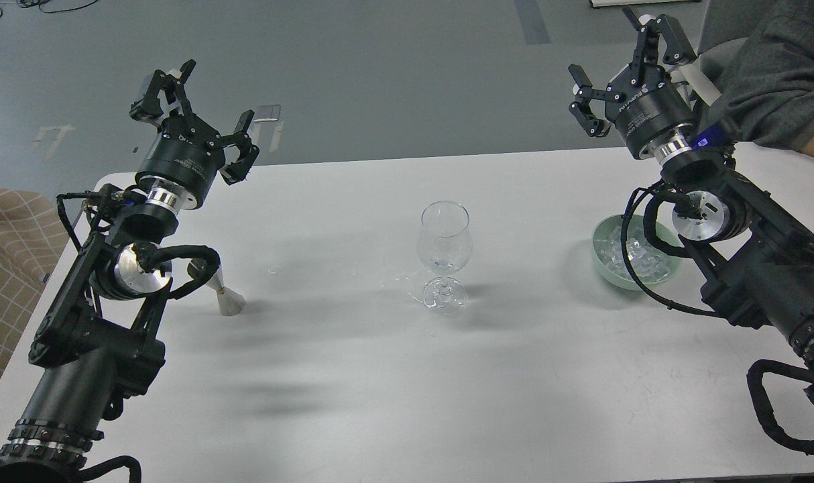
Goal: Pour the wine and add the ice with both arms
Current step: 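Lower the left gripper down to the silver jigger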
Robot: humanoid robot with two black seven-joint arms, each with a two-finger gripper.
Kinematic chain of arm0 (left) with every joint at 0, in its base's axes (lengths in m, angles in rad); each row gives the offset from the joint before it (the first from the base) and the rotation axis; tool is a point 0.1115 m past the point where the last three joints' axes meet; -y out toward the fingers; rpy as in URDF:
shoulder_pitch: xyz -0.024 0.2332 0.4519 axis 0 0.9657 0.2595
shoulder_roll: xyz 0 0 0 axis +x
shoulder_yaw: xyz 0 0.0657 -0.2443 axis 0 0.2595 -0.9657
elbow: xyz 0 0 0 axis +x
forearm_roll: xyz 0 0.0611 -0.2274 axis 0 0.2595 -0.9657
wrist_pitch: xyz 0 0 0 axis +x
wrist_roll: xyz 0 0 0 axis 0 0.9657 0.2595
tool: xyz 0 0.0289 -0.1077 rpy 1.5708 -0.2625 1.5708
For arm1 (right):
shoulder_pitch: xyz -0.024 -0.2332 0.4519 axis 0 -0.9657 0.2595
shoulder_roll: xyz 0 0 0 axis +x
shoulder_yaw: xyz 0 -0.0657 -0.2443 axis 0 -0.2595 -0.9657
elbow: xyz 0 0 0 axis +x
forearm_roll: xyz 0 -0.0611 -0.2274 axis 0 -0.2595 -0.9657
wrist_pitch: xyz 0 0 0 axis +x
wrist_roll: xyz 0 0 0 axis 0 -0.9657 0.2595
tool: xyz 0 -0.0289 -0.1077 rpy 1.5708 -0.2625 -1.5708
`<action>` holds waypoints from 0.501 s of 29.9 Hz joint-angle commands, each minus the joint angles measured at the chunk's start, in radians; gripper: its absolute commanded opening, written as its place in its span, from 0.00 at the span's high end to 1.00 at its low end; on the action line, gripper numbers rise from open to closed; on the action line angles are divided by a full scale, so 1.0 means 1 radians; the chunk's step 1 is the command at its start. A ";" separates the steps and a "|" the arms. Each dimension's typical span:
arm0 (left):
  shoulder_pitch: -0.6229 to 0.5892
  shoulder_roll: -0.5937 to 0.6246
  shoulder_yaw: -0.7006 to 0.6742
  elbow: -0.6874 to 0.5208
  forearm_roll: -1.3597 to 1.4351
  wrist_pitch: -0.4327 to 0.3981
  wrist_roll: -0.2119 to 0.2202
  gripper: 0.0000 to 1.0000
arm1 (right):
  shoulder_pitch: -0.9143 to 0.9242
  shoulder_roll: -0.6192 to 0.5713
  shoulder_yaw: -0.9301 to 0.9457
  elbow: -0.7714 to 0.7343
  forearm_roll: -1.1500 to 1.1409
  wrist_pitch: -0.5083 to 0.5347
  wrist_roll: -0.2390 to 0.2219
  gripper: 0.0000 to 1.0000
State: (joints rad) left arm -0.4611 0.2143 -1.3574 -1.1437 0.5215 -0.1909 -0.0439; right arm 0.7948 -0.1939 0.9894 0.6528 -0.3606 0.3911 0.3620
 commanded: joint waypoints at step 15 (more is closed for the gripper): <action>0.643 0.085 -0.304 -0.605 -0.347 0.159 0.300 0.03 | -0.002 -0.005 -0.002 0.001 0.000 -0.003 -0.002 0.00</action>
State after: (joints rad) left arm 0.0973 0.3205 -1.6011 -1.7005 0.2147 -0.0590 0.2053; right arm 0.7932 -0.1996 0.9879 0.6537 -0.3606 0.3882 0.3609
